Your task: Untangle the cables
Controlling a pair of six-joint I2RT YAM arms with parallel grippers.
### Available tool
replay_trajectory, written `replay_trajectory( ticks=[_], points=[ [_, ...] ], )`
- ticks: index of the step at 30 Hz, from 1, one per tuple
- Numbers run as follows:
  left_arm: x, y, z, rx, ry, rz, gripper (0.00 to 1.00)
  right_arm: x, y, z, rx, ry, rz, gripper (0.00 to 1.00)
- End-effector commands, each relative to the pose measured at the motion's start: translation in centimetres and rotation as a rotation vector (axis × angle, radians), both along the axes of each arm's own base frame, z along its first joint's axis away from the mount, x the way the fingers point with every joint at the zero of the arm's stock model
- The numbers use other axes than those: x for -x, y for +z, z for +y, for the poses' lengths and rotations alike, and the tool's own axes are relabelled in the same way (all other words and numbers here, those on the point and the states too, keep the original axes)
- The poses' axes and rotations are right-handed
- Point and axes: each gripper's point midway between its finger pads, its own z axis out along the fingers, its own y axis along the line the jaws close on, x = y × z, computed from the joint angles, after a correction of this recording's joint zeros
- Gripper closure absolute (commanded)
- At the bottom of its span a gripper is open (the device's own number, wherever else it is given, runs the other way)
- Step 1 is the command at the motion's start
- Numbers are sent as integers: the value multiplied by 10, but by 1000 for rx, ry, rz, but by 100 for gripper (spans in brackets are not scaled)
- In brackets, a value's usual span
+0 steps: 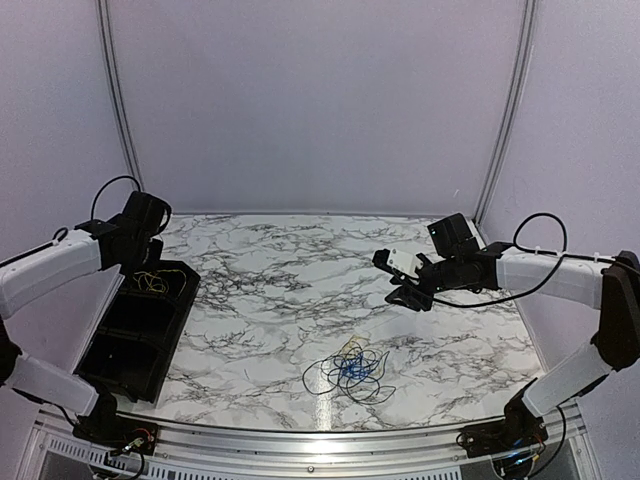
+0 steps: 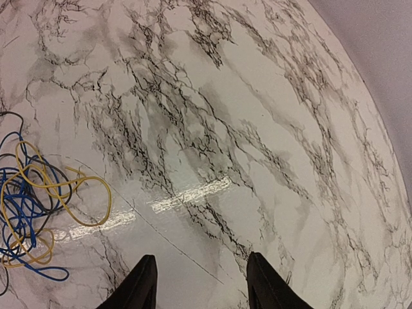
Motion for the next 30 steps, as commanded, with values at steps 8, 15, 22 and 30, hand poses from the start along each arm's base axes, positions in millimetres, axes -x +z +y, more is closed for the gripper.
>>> replay_trajectory(
  ticks=[8,15,22,30],
  points=[
    [-34,-68,-26,129,-128,162,100,3,-4,-2,21,12,1,52],
    [-19,-95,-64,259,-312,315,100,5,-8,0,31,22,11,52],
    [-10,-93,-20,86,-133,310,100,6,-13,0,45,28,19,53],
    [-8,-96,14,-23,-6,353,100,6,-15,0,60,29,15,52]
  ],
)
